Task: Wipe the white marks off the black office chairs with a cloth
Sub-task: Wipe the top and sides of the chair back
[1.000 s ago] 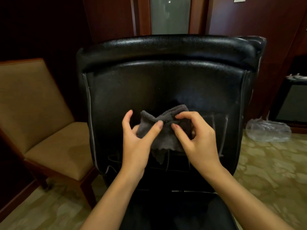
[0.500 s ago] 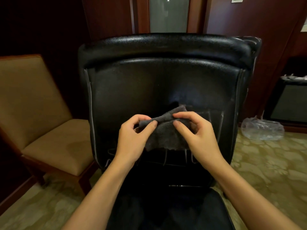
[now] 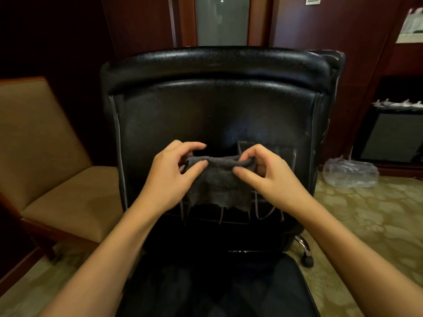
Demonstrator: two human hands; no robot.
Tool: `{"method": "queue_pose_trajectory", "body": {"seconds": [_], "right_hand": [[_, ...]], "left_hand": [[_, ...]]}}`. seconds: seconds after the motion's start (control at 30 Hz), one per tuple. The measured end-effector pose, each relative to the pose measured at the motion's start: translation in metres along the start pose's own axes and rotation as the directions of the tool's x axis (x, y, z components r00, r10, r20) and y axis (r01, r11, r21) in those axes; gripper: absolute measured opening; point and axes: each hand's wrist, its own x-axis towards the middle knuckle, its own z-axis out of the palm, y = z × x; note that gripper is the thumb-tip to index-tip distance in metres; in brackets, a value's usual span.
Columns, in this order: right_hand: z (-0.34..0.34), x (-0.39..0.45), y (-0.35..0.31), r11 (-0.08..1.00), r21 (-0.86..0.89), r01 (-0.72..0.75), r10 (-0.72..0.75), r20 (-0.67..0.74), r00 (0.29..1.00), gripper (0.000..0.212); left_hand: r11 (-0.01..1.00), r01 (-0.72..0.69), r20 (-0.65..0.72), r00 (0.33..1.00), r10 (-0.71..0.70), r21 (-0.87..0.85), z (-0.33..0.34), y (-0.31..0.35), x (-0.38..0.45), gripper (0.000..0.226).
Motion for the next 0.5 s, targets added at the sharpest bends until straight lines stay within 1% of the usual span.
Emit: {"method": "queue_pose_trajectory", "body": {"seconds": [0.07,0.13,0.17,0.27,0.33,0.37,0.4,0.43,0.5], "right_hand": [[-0.005,0.002,-0.001,0.994,-0.107,0.032,-0.035,-0.026,0.999,0.013],[-0.005,0.002,-0.004,0.981,-0.188,0.045,-0.056,-0.051,0.997,0.015],[-0.003,0.001,-0.004,0.977,-0.204,0.054,-0.066,-0.056,0.996,0.016],[0.004,-0.002,0.001,0.966,-0.255,0.049,-0.063,-0.048,0.997,0.016],[0.007,-0.003,0.010,0.953,-0.300,0.028,-0.054,-0.079,0.995,0.016],[0.008,-0.003,0.013,0.943,-0.331,0.027,-0.074,-0.129,0.989,0.016],[0.008,-0.002,0.014,0.930,-0.367,0.029,-0.106,-0.191,0.976,0.015],[0.007,0.001,0.012,0.915,-0.401,0.031,-0.143,-0.253,0.957,0.016],[0.002,0.012,0.006,0.903,-0.430,0.027,-0.197,-0.357,0.913,0.023]], "left_hand": [[0.997,-0.018,0.013,1.000,0.017,0.069,-0.001,0.000,0.001,0.017],[0.996,0.025,0.036,0.999,-0.028,0.084,0.003,-0.004,0.002,0.011],[0.996,0.059,0.052,0.997,-0.062,0.067,0.007,-0.008,0.002,0.013],[0.967,0.238,0.143,0.964,-0.224,-0.092,0.018,-0.025,0.001,0.023],[0.937,0.310,0.175,0.943,-0.281,-0.164,0.024,-0.028,0.001,0.030],[0.934,0.296,0.141,0.952,-0.272,-0.200,0.026,-0.025,0.004,0.033],[0.944,0.248,0.070,0.969,-0.238,-0.219,0.030,-0.021,0.009,0.036],[0.960,0.193,-0.011,0.980,-0.200,-0.204,0.034,-0.016,0.016,0.038],[0.991,0.089,-0.181,0.978,-0.105,-0.097,0.044,-0.005,0.032,0.034]]}}
